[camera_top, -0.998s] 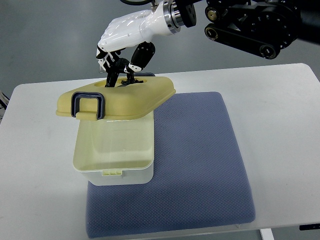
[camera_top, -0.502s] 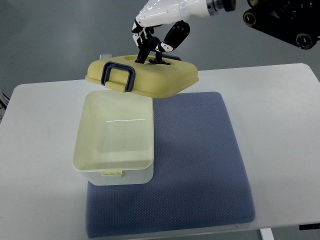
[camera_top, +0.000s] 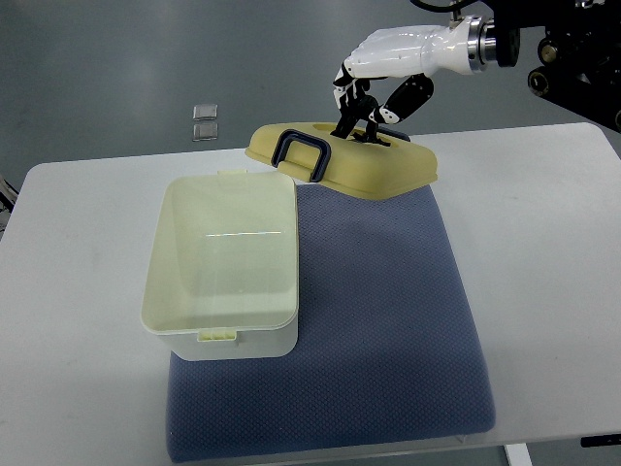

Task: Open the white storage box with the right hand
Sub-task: 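Carry the lid away from the box and lower it onto the mat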

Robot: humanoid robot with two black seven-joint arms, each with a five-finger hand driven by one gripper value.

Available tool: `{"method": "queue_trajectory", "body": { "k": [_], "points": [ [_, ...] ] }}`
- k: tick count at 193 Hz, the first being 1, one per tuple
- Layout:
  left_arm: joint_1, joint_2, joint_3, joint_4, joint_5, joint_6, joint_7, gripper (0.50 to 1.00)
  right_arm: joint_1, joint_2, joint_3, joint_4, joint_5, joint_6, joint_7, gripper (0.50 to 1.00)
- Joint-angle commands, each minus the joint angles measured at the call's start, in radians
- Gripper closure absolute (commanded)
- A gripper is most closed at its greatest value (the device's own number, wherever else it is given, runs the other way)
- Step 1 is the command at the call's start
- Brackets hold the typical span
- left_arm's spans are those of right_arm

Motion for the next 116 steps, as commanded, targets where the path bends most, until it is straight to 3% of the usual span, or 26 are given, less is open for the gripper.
{"method": "queue_trajectory", "body": {
  "k": [1,38,116],
  "points": [
    [0.000,0.000,0.000,0.000,0.000,0.000,-0.001,0.500,-0.028,-0.011,-0.002,-0.020,0.001,-0.021,0.000,1.000],
    [0.002,0.000,0.000,0.000,0.000,0.000,0.000,0.500,-0.093,-0.042,-0.005,-0.023,-0.002,-0.056,0.000,1.000],
    [0.000,0.000,0.000,0.000,0.000,0.000,-0.001,0.500,-0.274,-0.031,-0.008,-0.086,-0.005,-0.202,0.000,1.000]
  ]
}}
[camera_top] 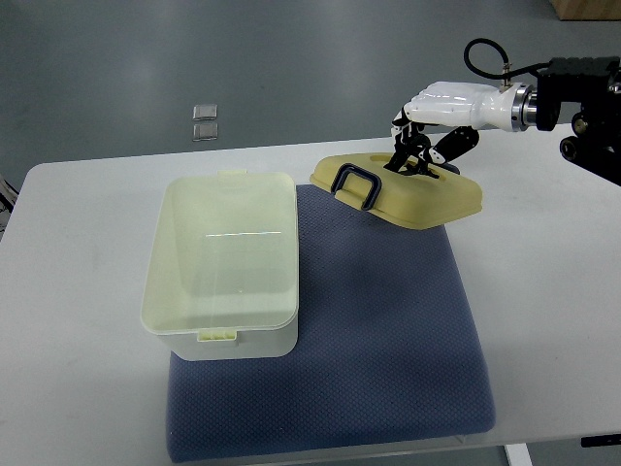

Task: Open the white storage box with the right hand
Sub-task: 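Carry the lid away from the box and lower it onto the mat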

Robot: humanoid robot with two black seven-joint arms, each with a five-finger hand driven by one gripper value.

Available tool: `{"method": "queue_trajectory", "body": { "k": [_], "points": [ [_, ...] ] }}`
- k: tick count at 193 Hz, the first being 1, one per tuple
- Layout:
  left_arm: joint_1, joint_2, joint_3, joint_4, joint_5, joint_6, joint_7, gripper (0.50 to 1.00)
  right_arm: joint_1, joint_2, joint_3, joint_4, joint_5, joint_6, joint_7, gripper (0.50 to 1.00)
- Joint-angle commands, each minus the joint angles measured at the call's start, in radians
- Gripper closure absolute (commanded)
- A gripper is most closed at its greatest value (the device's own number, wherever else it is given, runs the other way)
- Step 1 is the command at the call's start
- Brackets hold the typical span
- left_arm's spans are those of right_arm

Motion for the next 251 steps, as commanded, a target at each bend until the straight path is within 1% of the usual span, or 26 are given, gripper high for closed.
{"method": "queue_trajectory", "body": {
  "k": [1,43,75,165,229,230,231,232,233,234,235,236,237,238,239,240,241,242,243,244,245,246,251],
  "points": [
    [0.000,0.000,0.000,0.000,0.000,0.000,0.000,0.500,-0.039,-0.002,-0.001,0.000,-0.001,-0.022,0.000,1.000],
    [0.000,0.000,-0.002,0.000,0.000,0.000,0.000,0.500,-0.058,-0.010,-0.008,0.003,-0.014,-0.024,0.000,1.000],
    [0.000,0.000,0.000,0.000,0.000,0.000,0.000,0.500,-0.073,0.005,-0.031,0.006,-0.015,-0.024,0.000,1.000],
    [0.000,0.000,-0.002,0.000,0.000,0.000,-0.002,0.500,-0.064,0.004,-0.041,0.119,-0.014,-0.024,0.000,1.000],
    [0.000,0.000,0.000,0.000,0.000,0.000,-0.002,0.500,-0.078,0.017,-0.039,0.127,-0.012,-0.036,0.000,1.000],
    [0.000,0.000,0.000,0.000,0.000,0.000,0.000,0.500,-0.081,0.019,-0.039,0.127,-0.012,-0.036,0.000,0.967],
    [0.000,0.000,0.000,0.000,0.000,0.000,0.000,0.500,-0.081,0.019,-0.039,0.127,-0.012,-0.036,0.000,0.967],
    [0.000,0.000,0.000,0.000,0.000,0.000,0.000,0.500,-0.081,0.019,-0.039,0.127,-0.012,-0.036,0.000,0.932],
    [0.000,0.000,0.000,0.000,0.000,0.000,0.000,0.500,-0.081,0.019,-0.039,0.127,-0.012,-0.036,0.000,0.932],
    [0.000,0.000,0.000,0.000,0.000,0.000,0.000,0.500,-0.082,0.019,-0.037,0.127,-0.012,-0.036,0.000,0.894],
    [0.000,0.000,0.000,0.000,0.000,0.000,0.000,0.500,-0.082,0.019,-0.037,0.127,-0.012,-0.036,0.000,0.893],
    [0.000,0.000,0.000,0.000,0.000,0.000,0.000,0.500,-0.084,0.019,-0.037,0.127,-0.012,-0.036,0.000,0.841],
    [0.000,0.000,0.000,0.000,0.000,0.000,0.000,0.500,-0.084,0.019,-0.037,0.127,-0.012,-0.036,0.000,0.840],
    [0.000,0.000,0.000,0.000,0.000,0.000,0.000,0.500,-0.085,0.019,-0.037,0.126,-0.012,-0.036,0.000,0.777],
    [0.000,0.000,0.000,0.000,0.000,0.000,0.000,0.500,-0.085,0.019,-0.037,0.126,-0.012,-0.036,0.000,0.777],
    [0.000,0.000,0.000,0.000,0.000,0.000,0.000,0.500,-0.085,0.019,-0.037,0.126,-0.011,-0.036,0.000,0.714],
    [0.000,0.000,0.000,0.000,0.000,0.000,0.000,0.500,-0.085,0.019,-0.037,0.126,-0.011,-0.036,0.000,0.713],
    [0.000,0.000,0.000,0.000,0.000,0.000,0.000,0.500,-0.087,0.019,-0.036,0.126,-0.009,-0.036,0.000,0.655],
    [0.000,0.000,0.000,0.000,0.000,0.000,0.000,0.500,-0.087,0.019,-0.036,0.126,-0.009,-0.036,0.000,0.654],
    [0.000,0.000,0.000,0.000,0.000,0.000,0.000,0.500,-0.088,0.020,-0.036,0.126,-0.009,-0.036,0.000,0.612],
    [0.000,0.000,0.000,0.000,0.000,0.000,0.000,0.500,-0.088,0.021,-0.036,0.126,-0.009,-0.036,0.000,0.611],
    [0.001,0.000,0.000,0.000,0.000,0.000,0.000,0.500,-0.090,0.021,-0.036,0.127,-0.009,-0.036,0.000,0.583],
    [0.000,0.000,0.000,0.000,0.000,0.000,0.000,0.500,-0.090,0.022,-0.036,0.127,-0.008,-0.036,0.000,0.579]
  ]
}}
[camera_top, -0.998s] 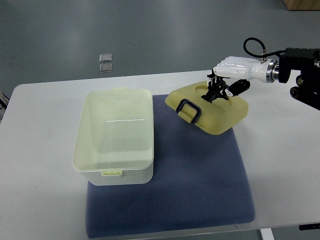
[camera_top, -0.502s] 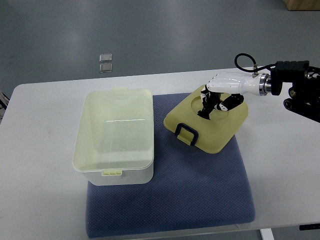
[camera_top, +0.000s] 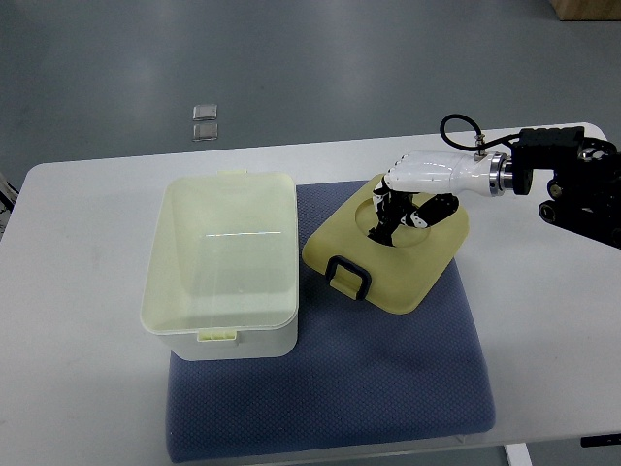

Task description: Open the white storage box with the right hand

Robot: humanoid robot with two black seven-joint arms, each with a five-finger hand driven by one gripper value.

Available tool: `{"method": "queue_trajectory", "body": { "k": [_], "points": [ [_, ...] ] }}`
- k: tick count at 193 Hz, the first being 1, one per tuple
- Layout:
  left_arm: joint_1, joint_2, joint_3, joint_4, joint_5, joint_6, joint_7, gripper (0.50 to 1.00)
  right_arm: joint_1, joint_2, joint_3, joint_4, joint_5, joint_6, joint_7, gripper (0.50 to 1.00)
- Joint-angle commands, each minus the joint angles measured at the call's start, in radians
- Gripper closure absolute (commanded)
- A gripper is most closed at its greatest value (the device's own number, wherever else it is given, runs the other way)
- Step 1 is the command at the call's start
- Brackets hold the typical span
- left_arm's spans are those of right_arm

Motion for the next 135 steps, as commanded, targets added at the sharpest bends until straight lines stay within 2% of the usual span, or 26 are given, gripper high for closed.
{"method": "queue_trajectory", "body": {
  "k": [1,70,94,107,135],
  "points": [
    [0.000,0.000,0.000,0.000,0.000,0.000,0.000,0.500,-0.010,0.005,0.003,0.000,0.004,-0.001,0.000,0.579],
    [0.000,0.000,0.000,0.000,0.000,0.000,0.000,0.500,-0.010,-0.002,0.012,-0.002,0.020,0.007,0.000,0.566],
    [0.000,0.000,0.000,0.000,0.000,0.000,0.000,0.500,-0.013,-0.005,0.051,-0.002,0.118,0.013,0.000,0.568],
    [0.000,0.000,0.000,0.000,0.000,0.000,0.000,0.500,-0.022,-0.005,0.089,-0.002,0.216,0.051,0.000,0.568],
    [0.000,0.000,0.000,0.000,0.000,0.000,0.000,0.500,-0.103,-0.008,0.235,-0.019,0.530,0.228,0.000,0.568]
  ]
}}
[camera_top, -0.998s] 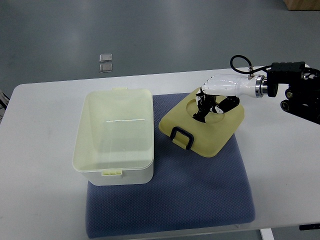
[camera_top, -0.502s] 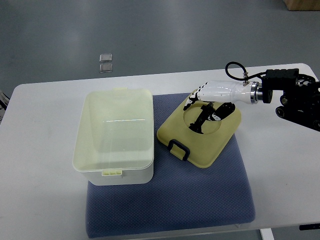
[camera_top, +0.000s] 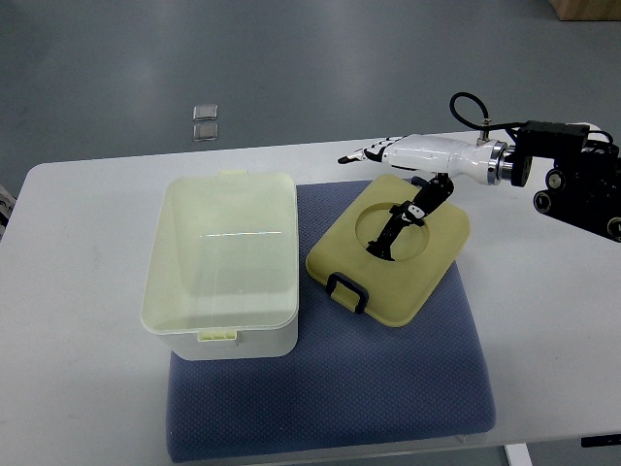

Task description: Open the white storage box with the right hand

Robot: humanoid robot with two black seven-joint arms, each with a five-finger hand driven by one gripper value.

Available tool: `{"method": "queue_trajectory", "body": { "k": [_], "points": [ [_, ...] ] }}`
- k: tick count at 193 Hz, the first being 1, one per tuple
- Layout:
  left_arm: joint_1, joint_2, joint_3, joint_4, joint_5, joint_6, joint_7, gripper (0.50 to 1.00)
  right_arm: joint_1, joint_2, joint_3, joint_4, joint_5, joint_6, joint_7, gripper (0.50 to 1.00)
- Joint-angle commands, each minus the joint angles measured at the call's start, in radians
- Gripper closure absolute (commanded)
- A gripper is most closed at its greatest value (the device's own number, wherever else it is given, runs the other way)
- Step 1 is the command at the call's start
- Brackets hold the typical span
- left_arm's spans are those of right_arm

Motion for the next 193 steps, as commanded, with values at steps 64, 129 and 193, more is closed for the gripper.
{"method": "queue_trajectory", "body": {
  "k": [64,129,193],
  "points": [
    [0.000,0.000,0.000,0.000,0.000,0.000,0.000,0.500,-0.252,0.121,0.356,-0.232,0.774,0.163,0.000,0.568],
    [0.000,0.000,-0.002,0.000,0.000,0.000,0.000,0.500,-0.302,0.151,0.402,-0.272,1.108,0.154,-0.091,0.566],
    [0.000,0.000,-0.003,-0.002,0.000,0.000,0.000,0.500,-0.345,0.202,0.497,-0.289,1.134,0.132,-0.072,0.566]
  ]
}}
